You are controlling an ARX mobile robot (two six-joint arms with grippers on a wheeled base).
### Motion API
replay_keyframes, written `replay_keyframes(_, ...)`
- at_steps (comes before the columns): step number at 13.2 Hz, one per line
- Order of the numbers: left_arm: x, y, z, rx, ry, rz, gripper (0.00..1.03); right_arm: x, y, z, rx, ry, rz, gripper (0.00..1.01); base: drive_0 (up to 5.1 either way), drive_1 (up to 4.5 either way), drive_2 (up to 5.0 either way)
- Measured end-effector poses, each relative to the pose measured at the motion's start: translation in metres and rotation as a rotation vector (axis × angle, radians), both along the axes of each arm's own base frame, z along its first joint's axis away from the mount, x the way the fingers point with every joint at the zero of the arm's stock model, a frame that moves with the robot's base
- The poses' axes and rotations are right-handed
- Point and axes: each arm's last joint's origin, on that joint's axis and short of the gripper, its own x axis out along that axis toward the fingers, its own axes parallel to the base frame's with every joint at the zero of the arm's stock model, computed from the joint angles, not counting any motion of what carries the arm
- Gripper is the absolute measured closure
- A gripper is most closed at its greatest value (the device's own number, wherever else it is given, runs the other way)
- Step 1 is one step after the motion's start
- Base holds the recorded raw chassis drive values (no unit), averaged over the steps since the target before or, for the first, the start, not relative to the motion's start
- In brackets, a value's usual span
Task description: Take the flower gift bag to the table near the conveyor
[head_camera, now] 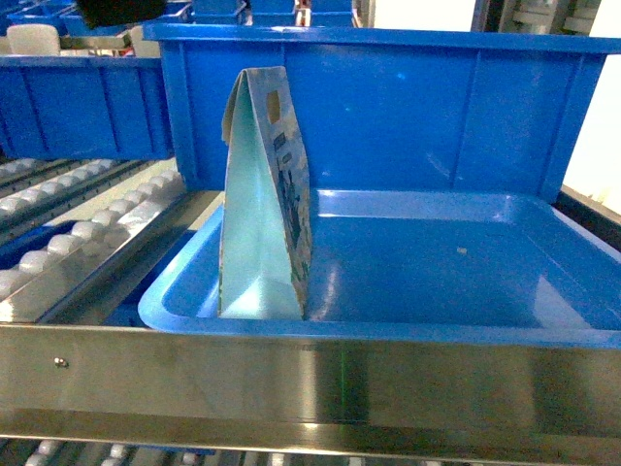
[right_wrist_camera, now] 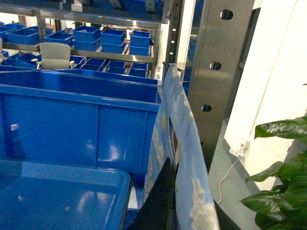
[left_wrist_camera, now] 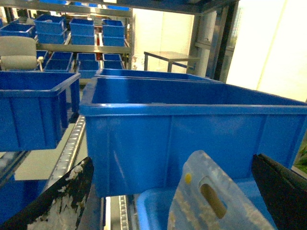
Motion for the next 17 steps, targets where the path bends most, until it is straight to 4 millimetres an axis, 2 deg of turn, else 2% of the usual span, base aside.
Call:
replay_keyframes(1, 0.007, -0.013, -0.001, 0.027, 0.023, -0.006, 0.05, 0.000, 0.000, 0.000, 0.000, 0.000, 0.000, 0.99, 0.0, 0.00, 0.0)
replay_keyframes(4, 0.010, -0.034, -0.005, 0.087, 0.080, -0.010, 0.05, 0.000, 0.000, 0.000, 0.000, 0.000, 0.000, 0.99, 0.0, 0.00, 0.0)
replay_keyframes(7, 0.012, -0.045, -0.004, 0.111, 0.112, -0.015, 0.05, 0.000, 0.000, 0.000, 0.000, 0.000, 0.000, 0.99, 0.0, 0.00, 0.0)
replay_keyframes(10, 0.016, -0.058, -0.012, 0.146, 0.160, -0.023, 0.05, 0.000, 0.000, 0.000, 0.000, 0.000, 0.000, 0.99, 0.0, 0.00, 0.0)
replay_keyframes(12, 0.020, -0.062, -0.021, 0.166, 0.174, -0.022, 0.05, 0.000, 0.000, 0.000, 0.000, 0.000, 0.000, 0.99, 0.0, 0.00, 0.0)
replay_keyframes(17, 0.024, -0.065, -0.029, 0.180, 0.191, -0.018, 0.05, 0.000, 0.000, 0.000, 0.000, 0.000, 0.000, 0.99, 0.0, 0.00, 0.0)
